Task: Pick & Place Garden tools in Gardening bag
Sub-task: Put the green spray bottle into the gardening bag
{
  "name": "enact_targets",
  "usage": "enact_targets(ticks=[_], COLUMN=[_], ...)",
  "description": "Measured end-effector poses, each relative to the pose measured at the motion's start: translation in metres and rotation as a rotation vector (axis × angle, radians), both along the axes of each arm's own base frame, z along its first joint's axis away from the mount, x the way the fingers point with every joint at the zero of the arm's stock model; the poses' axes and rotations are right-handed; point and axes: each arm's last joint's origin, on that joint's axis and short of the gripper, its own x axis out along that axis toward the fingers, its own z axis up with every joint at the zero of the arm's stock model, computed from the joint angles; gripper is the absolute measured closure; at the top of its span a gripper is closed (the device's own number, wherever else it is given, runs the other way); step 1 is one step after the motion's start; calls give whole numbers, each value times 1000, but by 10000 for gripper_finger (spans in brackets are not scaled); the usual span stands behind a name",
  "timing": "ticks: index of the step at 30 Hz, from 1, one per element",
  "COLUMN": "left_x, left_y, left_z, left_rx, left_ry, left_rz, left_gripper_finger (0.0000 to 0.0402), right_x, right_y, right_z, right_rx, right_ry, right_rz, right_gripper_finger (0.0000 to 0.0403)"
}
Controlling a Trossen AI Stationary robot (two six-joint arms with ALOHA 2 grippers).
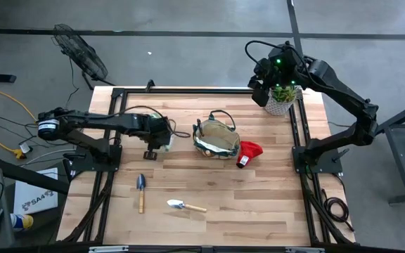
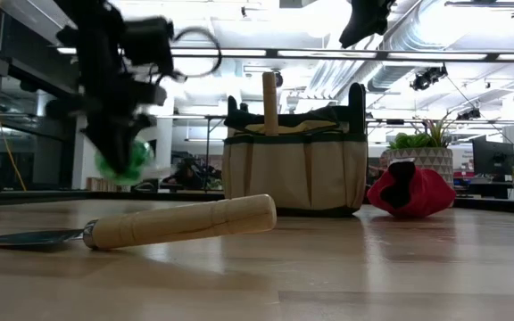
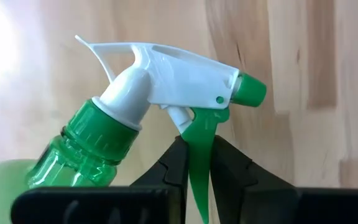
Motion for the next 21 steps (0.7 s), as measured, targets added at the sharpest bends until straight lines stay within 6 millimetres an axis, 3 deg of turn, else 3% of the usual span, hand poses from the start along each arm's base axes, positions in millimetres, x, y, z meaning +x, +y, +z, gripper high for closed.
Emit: enact_targets(ticks=[7, 14, 21], left_x=[12, 31, 46], left_y=[1, 3, 4], left_z=[56, 117, 155], left_rx=[-27, -105, -252], left_ry=[-241, -600, -966], left_rz=[76, 87, 125], left_gripper_finger=[364, 364, 364], right_x=[-4, -5, -5], right_y=[-1, 0, 0], right_z=[2, 3, 3], right_rx=[-6, -8, -2], right_ry=[-9, -13, -18], right_rz=[-11, -11, -23], right_gripper_finger=[258, 258, 258])
